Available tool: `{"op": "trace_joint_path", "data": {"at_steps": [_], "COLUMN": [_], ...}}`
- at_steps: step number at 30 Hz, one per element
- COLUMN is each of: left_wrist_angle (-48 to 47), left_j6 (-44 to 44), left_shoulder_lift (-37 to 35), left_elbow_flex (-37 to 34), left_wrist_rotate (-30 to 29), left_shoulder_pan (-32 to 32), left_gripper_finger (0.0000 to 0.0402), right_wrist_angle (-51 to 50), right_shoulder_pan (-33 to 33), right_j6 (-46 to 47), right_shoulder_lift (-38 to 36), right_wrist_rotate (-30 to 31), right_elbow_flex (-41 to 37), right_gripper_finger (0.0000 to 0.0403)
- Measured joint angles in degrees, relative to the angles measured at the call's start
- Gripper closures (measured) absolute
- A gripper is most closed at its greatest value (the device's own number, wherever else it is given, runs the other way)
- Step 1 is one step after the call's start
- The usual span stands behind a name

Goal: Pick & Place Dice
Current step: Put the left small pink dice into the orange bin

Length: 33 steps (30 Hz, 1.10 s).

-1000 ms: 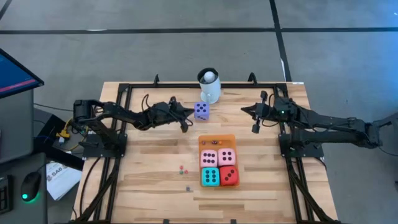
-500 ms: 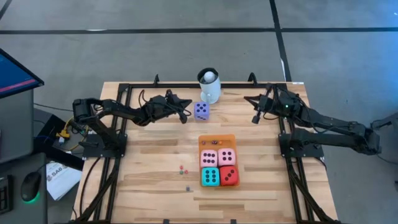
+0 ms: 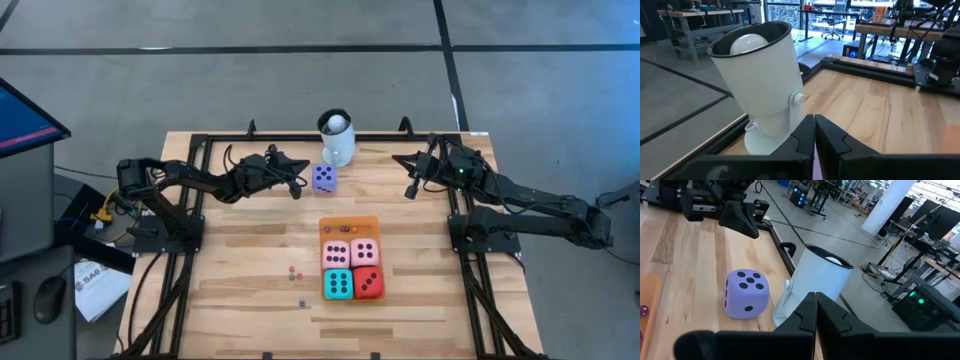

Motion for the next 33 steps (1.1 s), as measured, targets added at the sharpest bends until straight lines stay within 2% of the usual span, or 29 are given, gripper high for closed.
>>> {"op": "trace_joint_path", "data": {"at_steps": [22, 26, 33], "left_wrist_angle": [-1.1, 1.8, 5.4], "left_j6": [1.0, 4.5, 4.7], "left_shoulder_lift": [0.0, 0.0, 0.0], "left_elbow_flex": [0.0, 0.0, 0.0], "left_wrist_rotate": [0.0, -0.6, -0.8], "left_shoulder_pan": [0.4, 0.4, 0.4], "left_gripper_finger": [0.0401, 0.0401, 0.0401], "right_wrist_angle": [0.0, 0.0, 0.0], "right_shoulder_pan": [0.0, 0.0, 0.0], "right_j6": [1.2, 1.2, 1.2], "right_shoulder_lift": [0.0, 0.0, 0.0], "right_wrist_rotate": [1.0, 1.1, 1.1], "right_elbow_flex": [0.0, 0.0, 0.0], "right_gripper_finger": [0.0403, 0.0403, 0.0403]}}
